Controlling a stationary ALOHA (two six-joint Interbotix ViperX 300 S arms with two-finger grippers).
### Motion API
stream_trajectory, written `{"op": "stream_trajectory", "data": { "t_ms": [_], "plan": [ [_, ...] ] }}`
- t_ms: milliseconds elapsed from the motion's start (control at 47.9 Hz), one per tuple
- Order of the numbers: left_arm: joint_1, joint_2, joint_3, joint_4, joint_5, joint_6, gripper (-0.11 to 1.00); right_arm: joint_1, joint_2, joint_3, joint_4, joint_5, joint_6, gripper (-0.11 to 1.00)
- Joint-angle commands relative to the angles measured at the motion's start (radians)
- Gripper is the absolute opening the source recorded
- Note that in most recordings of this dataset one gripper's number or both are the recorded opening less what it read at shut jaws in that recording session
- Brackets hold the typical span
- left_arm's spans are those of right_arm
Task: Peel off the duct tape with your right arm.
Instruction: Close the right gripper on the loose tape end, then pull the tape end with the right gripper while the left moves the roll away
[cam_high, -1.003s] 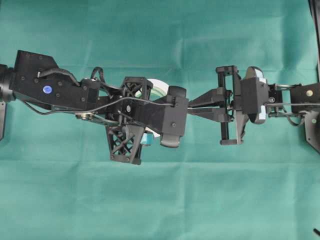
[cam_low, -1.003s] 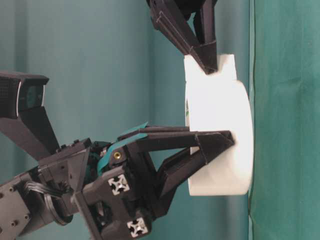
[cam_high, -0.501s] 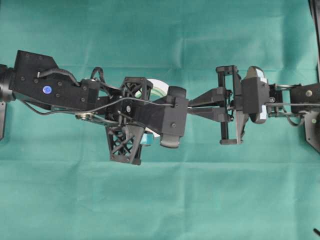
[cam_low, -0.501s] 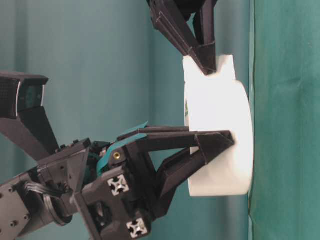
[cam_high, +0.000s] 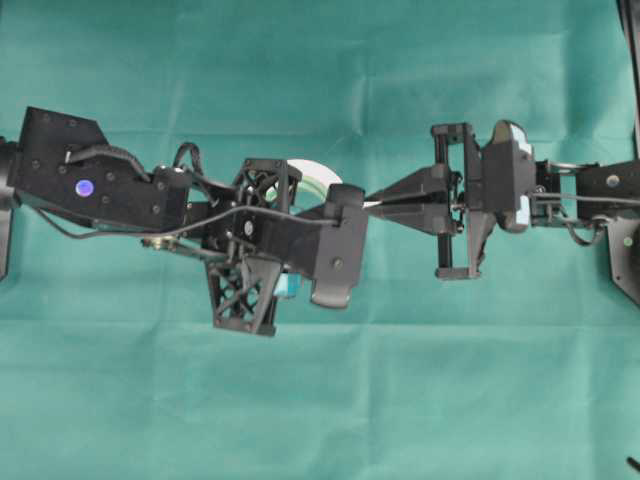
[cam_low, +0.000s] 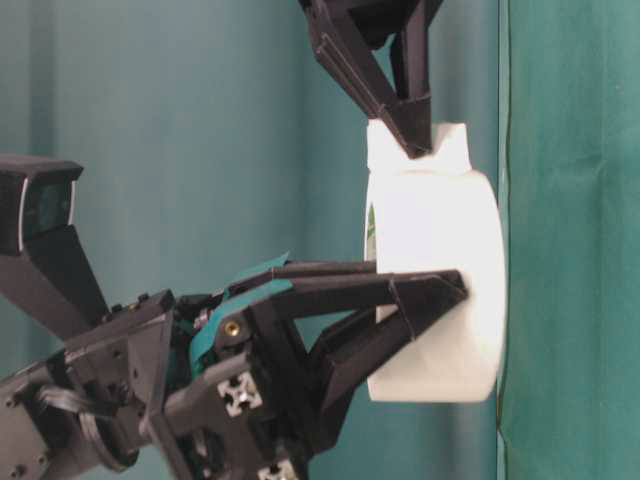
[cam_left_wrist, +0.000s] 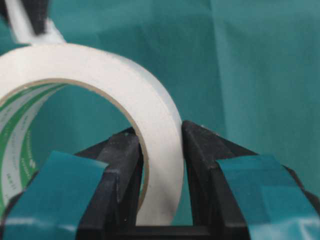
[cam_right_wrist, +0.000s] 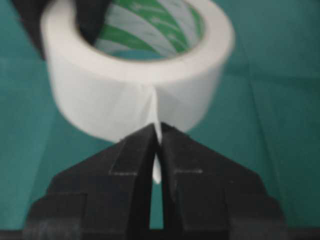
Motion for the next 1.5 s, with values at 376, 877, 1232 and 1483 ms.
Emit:
{"op": "stream_trajectory", "data": {
  "t_ms": [376, 877, 1232, 1483],
  "plan": [
    [-0.075, -0.048, -0.017, -0.009, -0.017, 0.006, 0.21, -0.057, 0.005, -0.009, 0.021, -0.008, -0.002, -0.09],
    [-0.164, -0.08, -0.018, -0.011, -0.077, 0.012, 0.21, -0.094, 0.006, -0.015, 0.026, -0.008, -0.002, -0.09],
    [-0.232, -0.1, -0.014, -0.012, -0.094, 0.08, 0.21, -0.103, 0.015, -0.037, 0.026, -0.008, -0.003, -0.09],
    [-0.268, -0.104, -0.002, -0.015, -0.094, 0.14, 0.21, -0.11, 0.048, -0.044, 0.026, -0.008, 0.0, -0.09]
  ]
}}
